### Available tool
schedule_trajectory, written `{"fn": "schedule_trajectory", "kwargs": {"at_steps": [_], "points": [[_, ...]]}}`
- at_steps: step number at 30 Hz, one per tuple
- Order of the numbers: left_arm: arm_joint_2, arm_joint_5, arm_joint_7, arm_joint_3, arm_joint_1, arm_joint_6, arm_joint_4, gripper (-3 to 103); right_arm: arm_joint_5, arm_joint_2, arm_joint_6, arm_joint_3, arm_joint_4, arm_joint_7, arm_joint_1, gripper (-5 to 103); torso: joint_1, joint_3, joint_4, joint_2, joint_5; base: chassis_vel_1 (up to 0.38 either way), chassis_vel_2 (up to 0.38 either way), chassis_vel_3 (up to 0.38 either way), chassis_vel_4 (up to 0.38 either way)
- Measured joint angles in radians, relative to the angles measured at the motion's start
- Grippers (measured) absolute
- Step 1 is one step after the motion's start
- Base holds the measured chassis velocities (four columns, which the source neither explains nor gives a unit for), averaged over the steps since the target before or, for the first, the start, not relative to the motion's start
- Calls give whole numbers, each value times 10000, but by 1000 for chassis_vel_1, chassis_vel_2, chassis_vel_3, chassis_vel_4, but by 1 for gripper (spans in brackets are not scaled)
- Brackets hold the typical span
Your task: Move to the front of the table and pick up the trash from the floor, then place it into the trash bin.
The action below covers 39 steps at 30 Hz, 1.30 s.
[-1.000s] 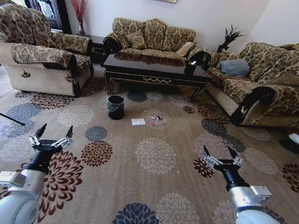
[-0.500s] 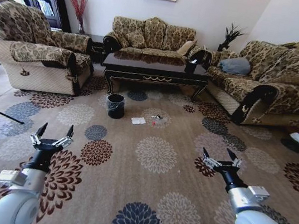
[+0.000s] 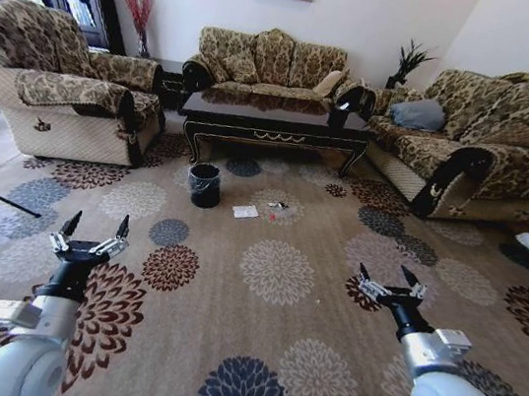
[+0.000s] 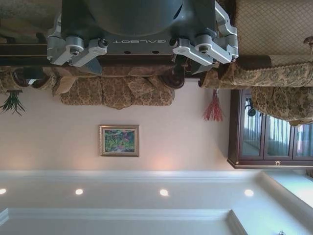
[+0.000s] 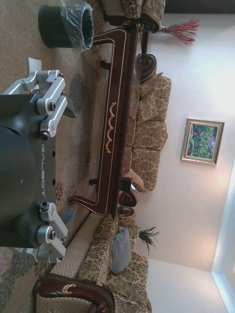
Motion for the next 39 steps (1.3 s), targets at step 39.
{"fn": "schedule_trajectory", "kwargs": {"at_steps": [39], "points": [[29,-848,-10,183,-93,536,-33,100,-188,88,1651,17,-204,169,-163,100,-406,-781,0,-1190,0,0,0,0,0]]}}
